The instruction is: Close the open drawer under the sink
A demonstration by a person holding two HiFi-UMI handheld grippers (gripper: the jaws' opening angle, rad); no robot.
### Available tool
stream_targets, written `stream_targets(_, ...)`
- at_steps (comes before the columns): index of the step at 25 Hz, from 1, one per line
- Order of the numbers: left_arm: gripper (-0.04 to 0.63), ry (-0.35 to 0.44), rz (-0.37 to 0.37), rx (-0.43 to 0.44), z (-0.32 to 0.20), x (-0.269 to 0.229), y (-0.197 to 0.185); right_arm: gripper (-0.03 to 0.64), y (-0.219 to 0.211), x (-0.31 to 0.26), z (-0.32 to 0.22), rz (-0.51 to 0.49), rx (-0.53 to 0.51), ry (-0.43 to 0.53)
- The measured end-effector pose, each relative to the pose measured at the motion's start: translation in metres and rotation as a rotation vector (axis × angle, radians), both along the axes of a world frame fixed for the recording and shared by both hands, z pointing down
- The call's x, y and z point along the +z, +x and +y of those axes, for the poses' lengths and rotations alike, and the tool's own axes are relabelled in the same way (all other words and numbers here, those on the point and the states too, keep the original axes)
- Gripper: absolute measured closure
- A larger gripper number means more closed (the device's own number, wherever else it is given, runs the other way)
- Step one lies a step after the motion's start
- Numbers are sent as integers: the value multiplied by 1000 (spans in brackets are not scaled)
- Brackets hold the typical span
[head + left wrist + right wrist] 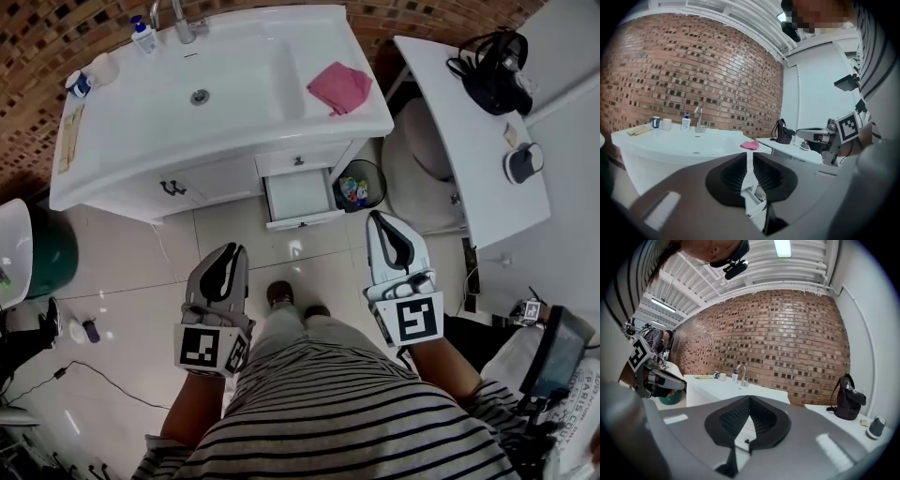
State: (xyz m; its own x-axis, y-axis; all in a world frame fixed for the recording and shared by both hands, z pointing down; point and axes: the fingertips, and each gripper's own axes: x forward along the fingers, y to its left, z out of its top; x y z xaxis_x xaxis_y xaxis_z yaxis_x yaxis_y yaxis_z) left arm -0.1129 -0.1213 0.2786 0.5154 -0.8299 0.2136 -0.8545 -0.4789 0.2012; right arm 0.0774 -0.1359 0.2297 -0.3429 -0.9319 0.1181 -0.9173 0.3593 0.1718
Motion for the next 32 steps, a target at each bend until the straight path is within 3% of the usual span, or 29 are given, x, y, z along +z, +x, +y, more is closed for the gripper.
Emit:
stream_targets(7,541,-1,42,-26,-26,91,22,617,3,104,-20,-21,-22,-31)
stream_targets(19,555,52,90,-57,-46,301,61,617,13,366,-33,-75,-55,-67)
stream_targets(23,561,111,89,-44,-47,342,71,617,20,445,-35,-60,-67,-75)
stream_targets(26,561,99,99,-48,-48,372,72,617,23,491,-39,-63,-54,-106)
stream_targets(32,566,86,100,-55,-46,396,76,617,25,533,-39,-99,-56,-132)
